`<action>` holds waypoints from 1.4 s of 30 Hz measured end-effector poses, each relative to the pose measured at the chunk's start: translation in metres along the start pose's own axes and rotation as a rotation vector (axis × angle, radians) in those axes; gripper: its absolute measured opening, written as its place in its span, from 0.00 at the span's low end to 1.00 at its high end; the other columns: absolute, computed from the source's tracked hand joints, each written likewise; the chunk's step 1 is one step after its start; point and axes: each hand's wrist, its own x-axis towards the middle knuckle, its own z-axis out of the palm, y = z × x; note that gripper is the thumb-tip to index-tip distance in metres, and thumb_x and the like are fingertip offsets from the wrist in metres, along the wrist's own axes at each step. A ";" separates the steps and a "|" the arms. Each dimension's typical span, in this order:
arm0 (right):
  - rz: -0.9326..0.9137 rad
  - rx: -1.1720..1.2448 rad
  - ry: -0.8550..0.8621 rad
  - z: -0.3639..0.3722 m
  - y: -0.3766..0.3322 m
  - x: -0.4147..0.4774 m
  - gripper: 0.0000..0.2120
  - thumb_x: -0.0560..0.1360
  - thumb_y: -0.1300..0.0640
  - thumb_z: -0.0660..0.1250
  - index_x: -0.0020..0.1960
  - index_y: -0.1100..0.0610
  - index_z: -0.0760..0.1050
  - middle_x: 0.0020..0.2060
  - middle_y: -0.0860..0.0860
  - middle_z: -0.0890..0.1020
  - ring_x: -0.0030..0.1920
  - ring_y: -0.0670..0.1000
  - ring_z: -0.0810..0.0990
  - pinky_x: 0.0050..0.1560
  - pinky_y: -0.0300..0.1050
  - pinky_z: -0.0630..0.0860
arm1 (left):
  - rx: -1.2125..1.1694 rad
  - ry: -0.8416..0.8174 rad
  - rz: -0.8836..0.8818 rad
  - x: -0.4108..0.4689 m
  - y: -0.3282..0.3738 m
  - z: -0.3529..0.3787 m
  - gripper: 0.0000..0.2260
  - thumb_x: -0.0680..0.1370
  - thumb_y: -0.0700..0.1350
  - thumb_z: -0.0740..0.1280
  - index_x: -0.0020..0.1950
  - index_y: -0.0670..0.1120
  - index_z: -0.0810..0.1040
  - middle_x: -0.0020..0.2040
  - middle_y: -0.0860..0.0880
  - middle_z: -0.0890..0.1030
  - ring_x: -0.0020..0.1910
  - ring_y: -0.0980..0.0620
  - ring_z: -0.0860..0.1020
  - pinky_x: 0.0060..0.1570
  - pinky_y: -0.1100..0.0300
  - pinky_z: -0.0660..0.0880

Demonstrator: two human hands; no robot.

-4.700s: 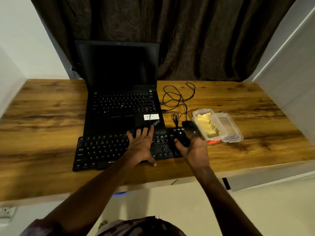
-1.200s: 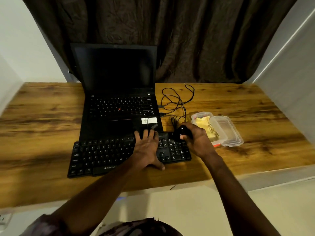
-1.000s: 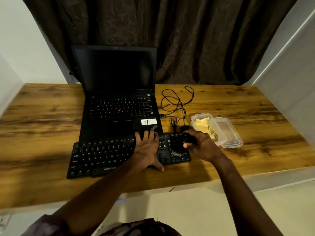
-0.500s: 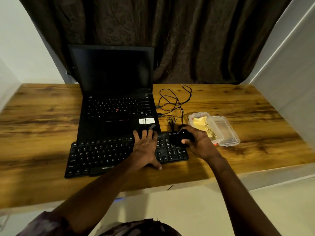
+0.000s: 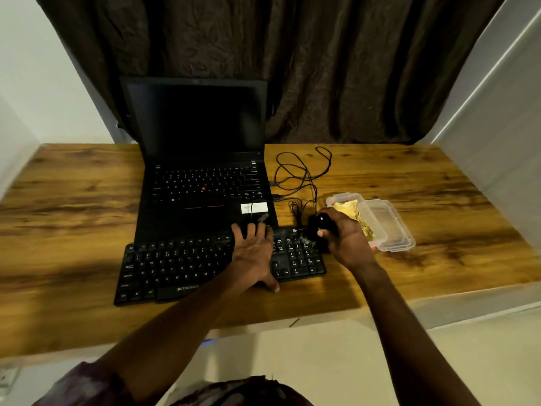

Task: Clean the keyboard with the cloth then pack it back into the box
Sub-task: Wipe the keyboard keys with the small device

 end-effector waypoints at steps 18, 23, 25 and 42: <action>0.110 -0.100 0.054 -0.003 -0.003 0.000 0.19 0.74 0.50 0.72 0.64 0.48 0.75 0.53 0.54 0.82 0.54 0.56 0.79 0.52 0.41 0.75 | -0.012 -0.006 -0.010 0.000 0.000 -0.001 0.65 0.56 0.72 0.76 0.80 0.42 0.49 0.76 0.43 0.56 0.72 0.40 0.58 0.70 0.29 0.48; 0.225 -0.054 0.003 -0.009 0.006 -0.007 0.19 0.69 0.48 0.77 0.57 0.53 0.81 0.48 0.52 0.83 0.49 0.50 0.81 0.48 0.36 0.76 | -0.025 0.002 0.001 -0.001 -0.001 0.001 0.64 0.56 0.71 0.76 0.80 0.43 0.49 0.76 0.43 0.56 0.73 0.40 0.58 0.71 0.29 0.47; 0.235 -0.073 -0.020 -0.014 0.008 -0.010 0.19 0.68 0.50 0.78 0.57 0.54 0.81 0.46 0.53 0.85 0.42 0.48 0.83 0.41 0.35 0.78 | -0.028 0.003 0.002 -0.001 -0.001 0.001 0.64 0.56 0.71 0.76 0.80 0.43 0.49 0.76 0.43 0.56 0.73 0.40 0.57 0.71 0.29 0.47; 0.197 0.031 0.106 0.025 -0.049 0.025 0.13 0.74 0.50 0.72 0.56 0.56 0.81 0.45 0.51 0.85 0.44 0.48 0.83 0.45 0.40 0.81 | -0.062 -0.008 -0.003 0.000 -0.003 0.002 0.65 0.56 0.71 0.76 0.80 0.43 0.48 0.78 0.45 0.52 0.75 0.38 0.54 0.71 0.29 0.46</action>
